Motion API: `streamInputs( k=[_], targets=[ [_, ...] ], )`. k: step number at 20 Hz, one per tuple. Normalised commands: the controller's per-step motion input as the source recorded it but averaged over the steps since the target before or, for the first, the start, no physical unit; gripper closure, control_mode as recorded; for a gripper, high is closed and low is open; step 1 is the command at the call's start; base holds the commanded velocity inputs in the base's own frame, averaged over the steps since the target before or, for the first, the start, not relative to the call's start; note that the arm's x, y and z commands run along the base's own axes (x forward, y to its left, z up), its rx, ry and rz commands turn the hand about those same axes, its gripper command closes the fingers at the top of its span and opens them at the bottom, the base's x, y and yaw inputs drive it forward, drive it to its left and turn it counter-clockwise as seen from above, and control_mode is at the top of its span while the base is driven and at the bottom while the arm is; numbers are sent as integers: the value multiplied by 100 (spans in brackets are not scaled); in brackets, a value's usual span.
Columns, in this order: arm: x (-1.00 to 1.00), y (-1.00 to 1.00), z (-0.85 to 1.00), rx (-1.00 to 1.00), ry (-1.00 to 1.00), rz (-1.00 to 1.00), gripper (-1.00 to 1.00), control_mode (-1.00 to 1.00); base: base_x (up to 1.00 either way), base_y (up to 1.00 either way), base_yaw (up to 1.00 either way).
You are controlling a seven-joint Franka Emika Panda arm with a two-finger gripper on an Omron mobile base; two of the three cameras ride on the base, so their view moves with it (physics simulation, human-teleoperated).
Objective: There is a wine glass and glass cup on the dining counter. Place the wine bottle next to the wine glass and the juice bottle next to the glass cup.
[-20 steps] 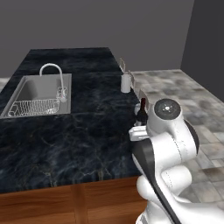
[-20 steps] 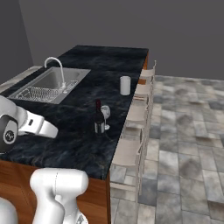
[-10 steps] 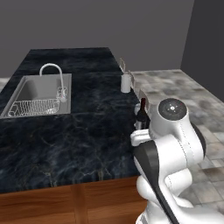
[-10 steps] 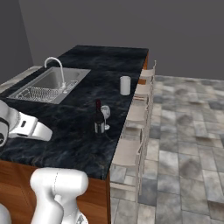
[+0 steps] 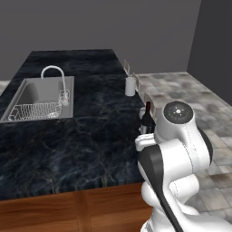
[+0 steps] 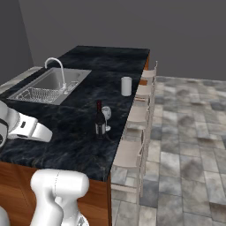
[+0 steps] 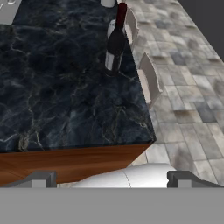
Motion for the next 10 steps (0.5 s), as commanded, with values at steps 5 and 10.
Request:
streamInputs(
  k=[5, 10],
  targets=[
    [0, 0, 0, 0, 0, 0, -100, -100, 0, 0, 0],
    [0, 0, 0, 0, 0, 0, -100, 100, -27, 7, 0]
  ],
)
